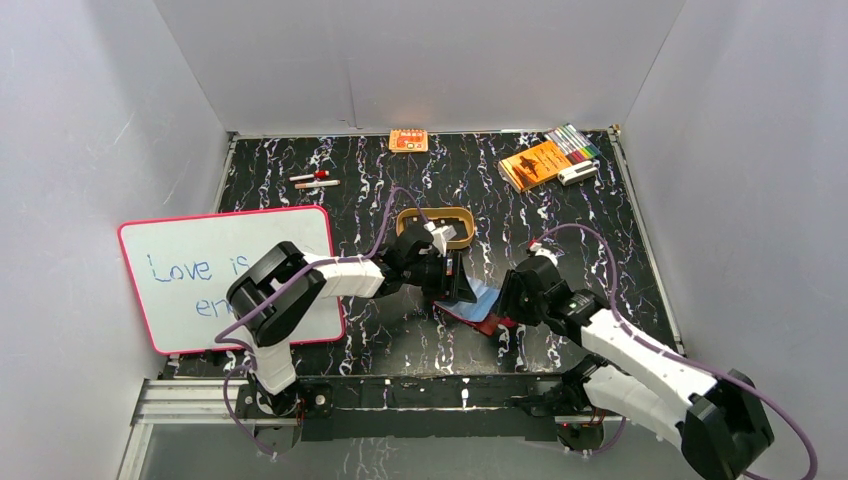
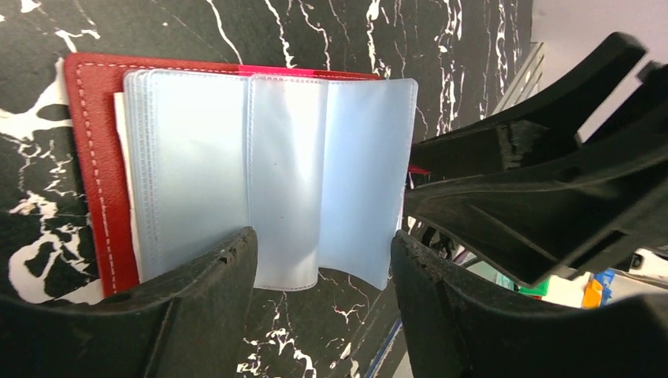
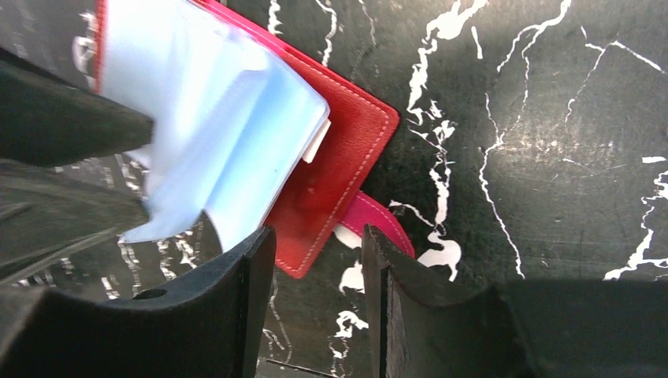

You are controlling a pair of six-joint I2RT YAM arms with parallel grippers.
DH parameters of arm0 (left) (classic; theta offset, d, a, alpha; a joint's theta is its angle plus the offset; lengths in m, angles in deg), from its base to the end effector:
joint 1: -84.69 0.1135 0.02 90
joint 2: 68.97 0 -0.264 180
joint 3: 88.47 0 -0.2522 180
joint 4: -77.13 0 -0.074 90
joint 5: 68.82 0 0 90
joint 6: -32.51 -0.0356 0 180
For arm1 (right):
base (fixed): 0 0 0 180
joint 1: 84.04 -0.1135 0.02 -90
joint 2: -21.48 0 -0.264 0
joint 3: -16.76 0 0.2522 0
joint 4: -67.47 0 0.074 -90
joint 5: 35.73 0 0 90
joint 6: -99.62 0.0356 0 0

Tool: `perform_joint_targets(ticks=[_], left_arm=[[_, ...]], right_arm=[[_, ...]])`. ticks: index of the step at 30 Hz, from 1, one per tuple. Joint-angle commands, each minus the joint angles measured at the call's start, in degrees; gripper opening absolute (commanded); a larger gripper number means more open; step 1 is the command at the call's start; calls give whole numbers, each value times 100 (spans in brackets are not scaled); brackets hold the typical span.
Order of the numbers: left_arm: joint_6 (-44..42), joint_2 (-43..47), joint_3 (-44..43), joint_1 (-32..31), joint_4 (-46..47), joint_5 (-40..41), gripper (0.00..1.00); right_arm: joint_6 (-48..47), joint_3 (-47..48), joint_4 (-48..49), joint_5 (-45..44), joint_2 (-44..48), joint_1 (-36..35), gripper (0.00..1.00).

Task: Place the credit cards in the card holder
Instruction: Open the card holder at the center of the board.

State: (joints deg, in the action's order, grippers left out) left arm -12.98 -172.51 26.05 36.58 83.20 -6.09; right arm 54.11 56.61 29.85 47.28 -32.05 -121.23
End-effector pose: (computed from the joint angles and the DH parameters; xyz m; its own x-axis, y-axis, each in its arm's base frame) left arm 0.2349 -0.2863 0.1587 -0.8980 0.0680 -0.4347 0.4089 0.4934 -0.7677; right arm 0.1432 0.1032 0.1808 -0.8215 0.2498 -0.5126 0.0509 0.9275 0.3704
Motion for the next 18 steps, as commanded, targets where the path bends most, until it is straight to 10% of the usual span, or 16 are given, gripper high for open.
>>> perform_joint_targets(ticks=[1,18], left_arm=[[137,44,-90,1,406,-478,62],[385,-58,-152,-136,926,-949,65]], right_arm=[[302,48,152,-234,691,19,55],[412,325,-300,-516,1218,13,59]])
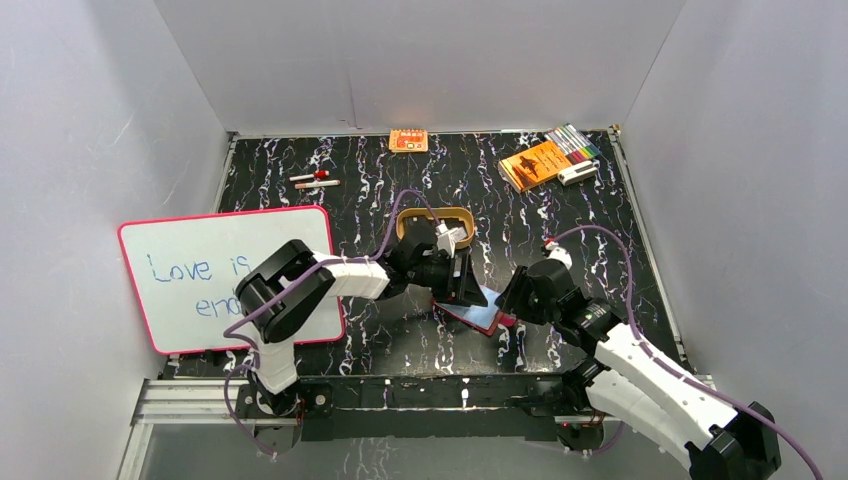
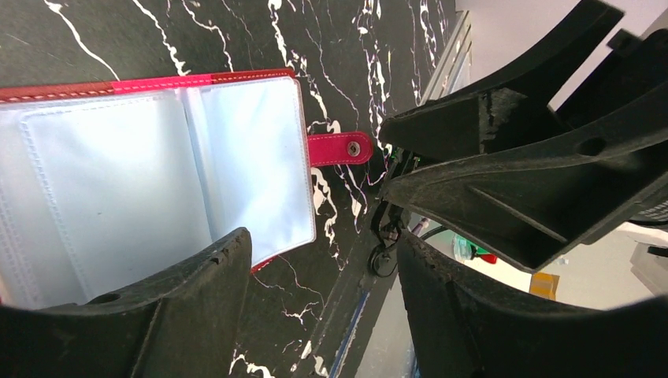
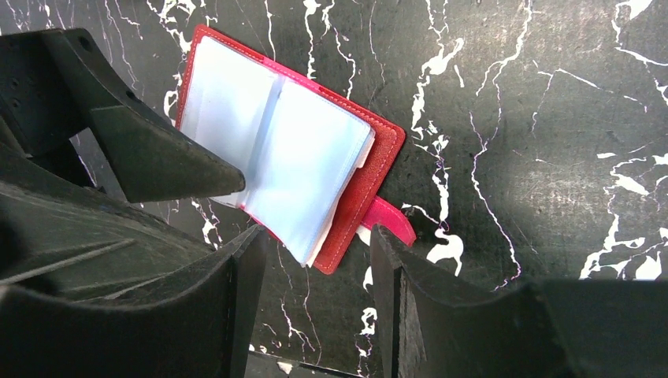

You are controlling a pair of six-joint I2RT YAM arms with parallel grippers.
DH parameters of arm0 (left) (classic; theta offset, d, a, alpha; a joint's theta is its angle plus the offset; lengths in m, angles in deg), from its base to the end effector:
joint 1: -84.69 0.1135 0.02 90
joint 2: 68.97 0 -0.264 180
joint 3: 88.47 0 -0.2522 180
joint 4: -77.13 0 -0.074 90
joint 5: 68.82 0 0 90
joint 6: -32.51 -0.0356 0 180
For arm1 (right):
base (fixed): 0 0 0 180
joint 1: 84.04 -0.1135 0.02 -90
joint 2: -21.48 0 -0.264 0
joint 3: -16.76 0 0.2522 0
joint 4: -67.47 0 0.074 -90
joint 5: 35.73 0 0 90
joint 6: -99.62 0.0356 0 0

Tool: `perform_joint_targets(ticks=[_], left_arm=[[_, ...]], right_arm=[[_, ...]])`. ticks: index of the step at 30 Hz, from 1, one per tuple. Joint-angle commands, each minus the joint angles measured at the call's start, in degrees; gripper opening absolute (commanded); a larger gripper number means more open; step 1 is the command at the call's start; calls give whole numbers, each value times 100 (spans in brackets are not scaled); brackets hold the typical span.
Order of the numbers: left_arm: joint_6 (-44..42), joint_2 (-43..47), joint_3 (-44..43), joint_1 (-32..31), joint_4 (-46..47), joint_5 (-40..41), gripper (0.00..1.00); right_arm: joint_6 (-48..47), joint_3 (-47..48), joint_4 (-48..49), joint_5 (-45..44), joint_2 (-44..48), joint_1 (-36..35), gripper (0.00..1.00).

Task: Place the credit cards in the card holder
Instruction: Open the card holder at the center of the board.

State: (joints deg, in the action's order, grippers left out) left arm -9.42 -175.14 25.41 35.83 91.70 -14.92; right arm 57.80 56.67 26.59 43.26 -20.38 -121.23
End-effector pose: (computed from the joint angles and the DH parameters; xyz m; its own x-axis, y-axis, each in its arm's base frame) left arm 0.2338 -0.2995 0.1606 -0.9022 0.1190 -0.4147 0.4299 0.3286 -0.8410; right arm 0.1279 0.0885 0.2070 -0.7201 0.3718 -0.5858 0.0824 0.8841 0.4600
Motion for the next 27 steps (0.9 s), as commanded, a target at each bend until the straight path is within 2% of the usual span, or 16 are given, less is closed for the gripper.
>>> perform_joint_targets(ticks=[1,6,9,13,21,27], left_arm=[[-89,409,-25,-56,-75,192,65],[-605,1507,195,-8,-1255,1893,71],[-661,1820,209,100,-1871,2423,72],[-660,1953,345,194,-2266,2721,71],[-645,2199,637,204,-2496,2916,70],[-581,2400,797,202,-2629,3048,69]], right_arm=[[-10,320,52,-79,30,13,59],[-185,266,294,442,-436,15,59],[-145,251,351,625,-793,17,59],[-93,169,448,786,-1249,18,58],[-74,29,741,706,-1779,30,55],[-324,36,1111,775,-2289,63,42]])
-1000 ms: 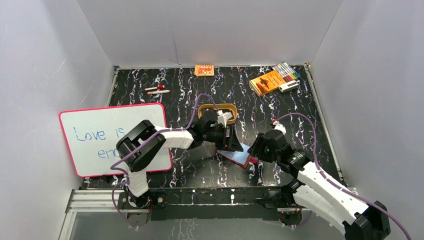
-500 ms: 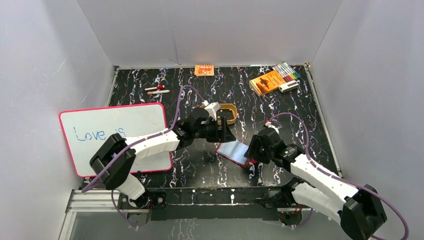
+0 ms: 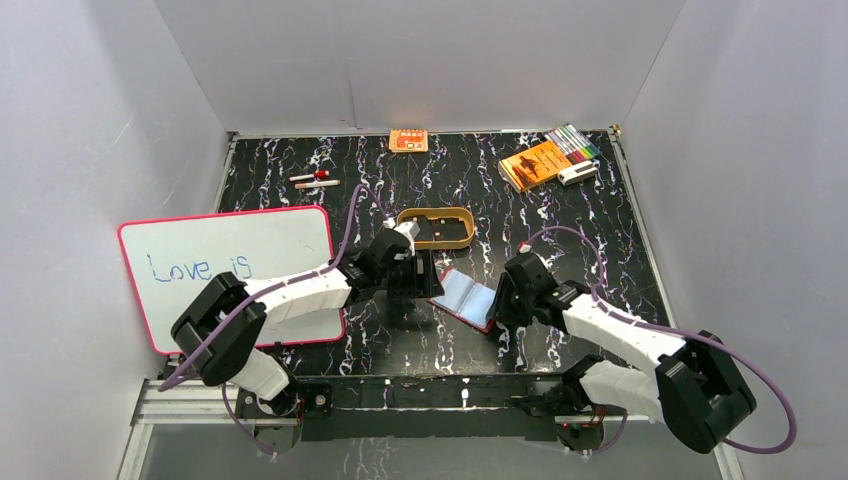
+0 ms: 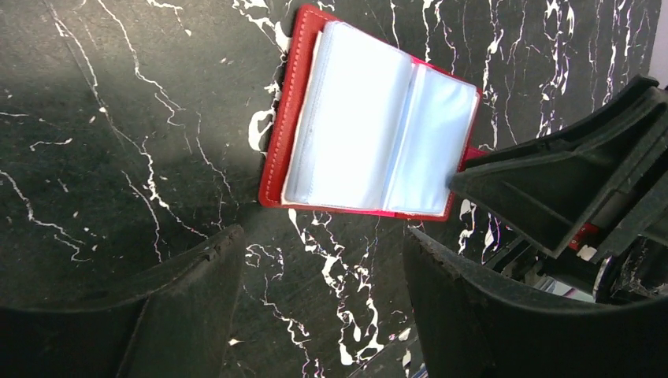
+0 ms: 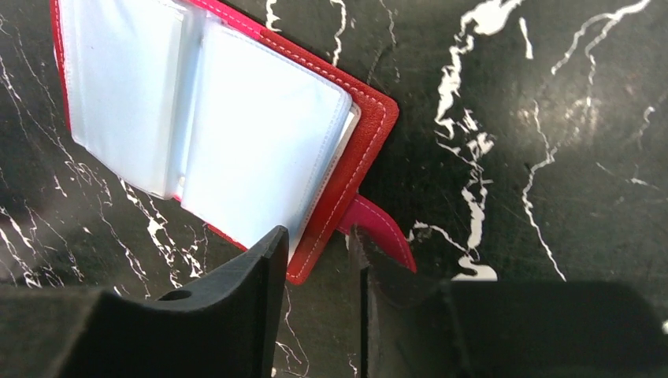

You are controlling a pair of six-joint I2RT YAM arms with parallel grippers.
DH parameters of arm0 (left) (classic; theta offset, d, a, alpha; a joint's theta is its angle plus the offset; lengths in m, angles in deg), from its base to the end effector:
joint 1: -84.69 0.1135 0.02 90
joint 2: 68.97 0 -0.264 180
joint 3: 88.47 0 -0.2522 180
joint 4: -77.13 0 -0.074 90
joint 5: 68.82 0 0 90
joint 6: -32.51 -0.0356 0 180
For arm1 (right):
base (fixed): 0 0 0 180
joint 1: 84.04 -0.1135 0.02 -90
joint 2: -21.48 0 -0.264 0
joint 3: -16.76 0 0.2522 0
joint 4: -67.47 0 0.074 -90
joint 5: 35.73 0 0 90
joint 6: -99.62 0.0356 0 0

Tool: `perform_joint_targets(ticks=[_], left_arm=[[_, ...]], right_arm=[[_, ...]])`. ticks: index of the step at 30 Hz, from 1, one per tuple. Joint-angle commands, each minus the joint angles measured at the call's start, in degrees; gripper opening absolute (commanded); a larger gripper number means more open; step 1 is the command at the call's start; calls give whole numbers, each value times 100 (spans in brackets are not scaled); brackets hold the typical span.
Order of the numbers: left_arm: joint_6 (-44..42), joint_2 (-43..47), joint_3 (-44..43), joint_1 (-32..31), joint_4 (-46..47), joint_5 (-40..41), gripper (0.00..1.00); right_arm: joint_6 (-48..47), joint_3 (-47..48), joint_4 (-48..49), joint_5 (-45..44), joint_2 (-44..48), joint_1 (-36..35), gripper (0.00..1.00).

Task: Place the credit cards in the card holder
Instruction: Open the card holder at the center of the board.

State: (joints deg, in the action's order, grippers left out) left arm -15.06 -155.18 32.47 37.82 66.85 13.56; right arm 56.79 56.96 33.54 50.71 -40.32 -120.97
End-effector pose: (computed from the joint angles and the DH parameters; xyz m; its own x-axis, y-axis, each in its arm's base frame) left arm 0.2110 -0.2322 0.1954 -0.8433 -0.0779 -0.5317 0.3067 0.7427 -0.5953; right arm 0.1546 0.1134 0.1630 -0.8672 0.2638 -0.4223 0.0947 0.9200 0.3803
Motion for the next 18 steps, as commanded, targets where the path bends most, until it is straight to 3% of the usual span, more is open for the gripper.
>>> perform_joint_targets(ticks=[1,10,18], left_arm=[[14,452,125,8,-147,235,69],[284,825,170,20,-313,677,68],[403,256,-275,115,-907,1329,65]], right_arm=[[-295,29,462,36,-381,49,39],[-1305,561,676,171,-1276,43,21],[-1876,939,568,-73,-1816,52,5]])
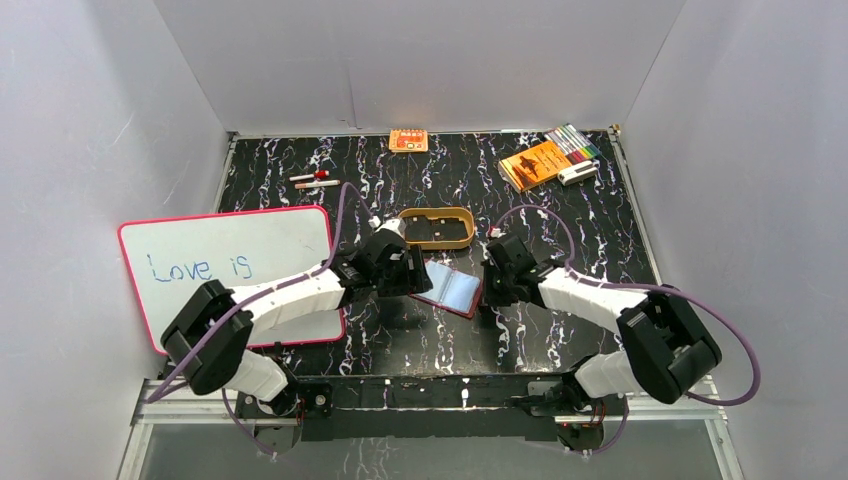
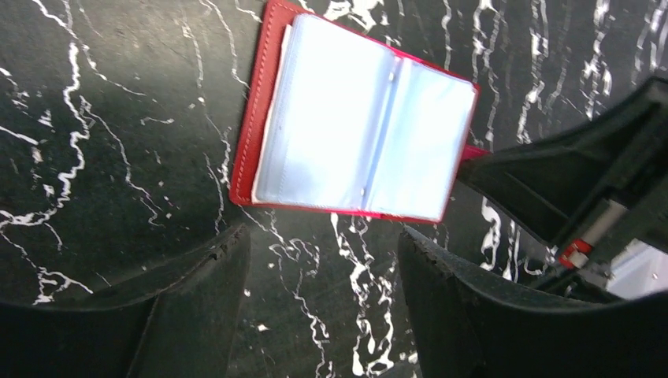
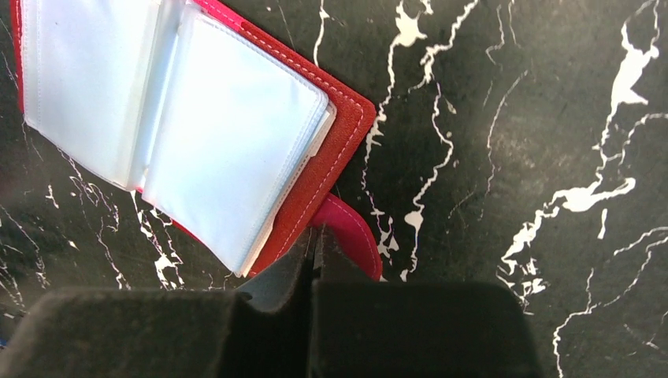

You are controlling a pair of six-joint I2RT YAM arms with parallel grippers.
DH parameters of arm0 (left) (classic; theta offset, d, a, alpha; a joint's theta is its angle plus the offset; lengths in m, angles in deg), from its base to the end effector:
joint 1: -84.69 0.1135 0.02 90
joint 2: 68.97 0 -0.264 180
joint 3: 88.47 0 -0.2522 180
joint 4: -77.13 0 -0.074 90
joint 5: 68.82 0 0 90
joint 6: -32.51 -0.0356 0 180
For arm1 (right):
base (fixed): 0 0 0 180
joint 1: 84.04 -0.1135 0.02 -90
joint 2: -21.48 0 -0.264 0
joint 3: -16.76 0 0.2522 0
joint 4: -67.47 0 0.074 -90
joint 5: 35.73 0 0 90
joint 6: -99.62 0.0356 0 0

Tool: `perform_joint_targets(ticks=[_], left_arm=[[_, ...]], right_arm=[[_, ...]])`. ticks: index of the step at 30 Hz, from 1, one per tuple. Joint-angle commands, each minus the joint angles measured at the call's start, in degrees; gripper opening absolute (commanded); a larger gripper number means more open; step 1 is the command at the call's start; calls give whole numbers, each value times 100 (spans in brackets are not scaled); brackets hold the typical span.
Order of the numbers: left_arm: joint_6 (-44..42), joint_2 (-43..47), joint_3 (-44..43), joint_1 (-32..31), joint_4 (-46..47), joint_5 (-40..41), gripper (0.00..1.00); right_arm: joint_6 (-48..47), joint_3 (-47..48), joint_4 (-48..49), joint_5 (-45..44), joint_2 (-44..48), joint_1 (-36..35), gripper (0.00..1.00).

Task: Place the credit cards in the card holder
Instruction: Open the card holder at the center of the board.

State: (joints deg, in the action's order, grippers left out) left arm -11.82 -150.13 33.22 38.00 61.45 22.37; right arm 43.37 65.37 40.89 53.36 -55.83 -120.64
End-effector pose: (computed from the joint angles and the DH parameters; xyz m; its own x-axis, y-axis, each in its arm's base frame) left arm 0.2047 -0.2160 0.2082 -0.8110 -0.1823 -0.5559 0.1949 0.8117 -0.5505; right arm 0.1975 0.1460 0.1599 -0.8758 0.0415 -0.4808 -0.1230 0.9442 0.3056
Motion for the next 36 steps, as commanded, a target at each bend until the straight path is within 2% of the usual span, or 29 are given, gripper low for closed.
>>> perform_joint_targets(ticks=[1,5,18,30,33,36], left_arm=[[88,-349,-412,146,-374,452,65],[37,-672,-558,331,-126,141,64],[-139,-1154,-700,364,458,-669,66],[-152,-1327,-772,365,128,-506,66],[-161,-1312,-690,370,347,-753,65],[-153,-1299,-557,363,769,-1327,62]], right_arm=[[-601,139,-193,-370,-311,21,4],[-766,234,-189,-352,-451,42,0],[-945,278,5,-133,-644,192,0],[-994,235,47,-25,-550,283,0],[-994,220,58,6,-547,293,0],[-994,193,98,43,-532,302,0]])
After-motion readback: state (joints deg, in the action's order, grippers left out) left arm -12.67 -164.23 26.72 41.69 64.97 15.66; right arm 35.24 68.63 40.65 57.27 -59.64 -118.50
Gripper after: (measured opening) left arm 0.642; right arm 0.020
